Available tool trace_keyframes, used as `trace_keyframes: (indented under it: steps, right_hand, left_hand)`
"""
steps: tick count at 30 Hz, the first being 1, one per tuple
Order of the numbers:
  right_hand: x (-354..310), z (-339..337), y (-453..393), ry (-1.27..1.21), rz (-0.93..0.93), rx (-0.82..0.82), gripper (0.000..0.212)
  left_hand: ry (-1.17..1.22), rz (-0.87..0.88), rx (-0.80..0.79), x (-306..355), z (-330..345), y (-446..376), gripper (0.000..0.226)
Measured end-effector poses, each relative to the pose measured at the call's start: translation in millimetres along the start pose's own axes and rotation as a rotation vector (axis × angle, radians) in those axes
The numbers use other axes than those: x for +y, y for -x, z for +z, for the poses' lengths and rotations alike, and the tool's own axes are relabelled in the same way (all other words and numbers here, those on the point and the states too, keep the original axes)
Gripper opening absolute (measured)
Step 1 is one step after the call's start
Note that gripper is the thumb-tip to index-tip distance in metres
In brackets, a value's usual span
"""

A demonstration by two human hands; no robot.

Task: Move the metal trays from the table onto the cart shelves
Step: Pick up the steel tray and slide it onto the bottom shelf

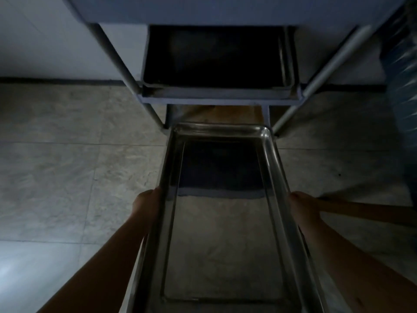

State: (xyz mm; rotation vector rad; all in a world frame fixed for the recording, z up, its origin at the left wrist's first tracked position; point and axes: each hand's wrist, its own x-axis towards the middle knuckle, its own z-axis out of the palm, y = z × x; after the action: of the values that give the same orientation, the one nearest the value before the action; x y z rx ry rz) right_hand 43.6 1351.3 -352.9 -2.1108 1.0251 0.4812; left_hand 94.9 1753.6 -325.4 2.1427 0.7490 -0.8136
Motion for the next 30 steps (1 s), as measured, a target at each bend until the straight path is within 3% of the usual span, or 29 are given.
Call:
trace_keyframes:
  steps: [6,10,15,20,30]
  right_hand:
    - [3,92,-129,0.089,-0.049,0.049,0.039]
    - [-3,148,-226,-0.011,-0.103,0.118,0.036]
    - [-23,199,-331,-0.199,-0.116,0.104,0.013]
    - [-49,234,-403,-0.300,-0.183,0.154,0.029]
    - [-87,264,-472,-0.416,-0.265,0.195,0.022]
  left_hand:
    - [0.159,-0.031,0.085,-14,65,-152,0.047]
    - [0.219,0.029,0.106,-19,106,-257,0.047]
    - [0.286,0.114,0.130,-7,135,-364,0.042]
    - [0.348,0.204,0.168,18,146,-430,0.041]
    - [0.429,0.304,0.181,45,155,-504,0.042]
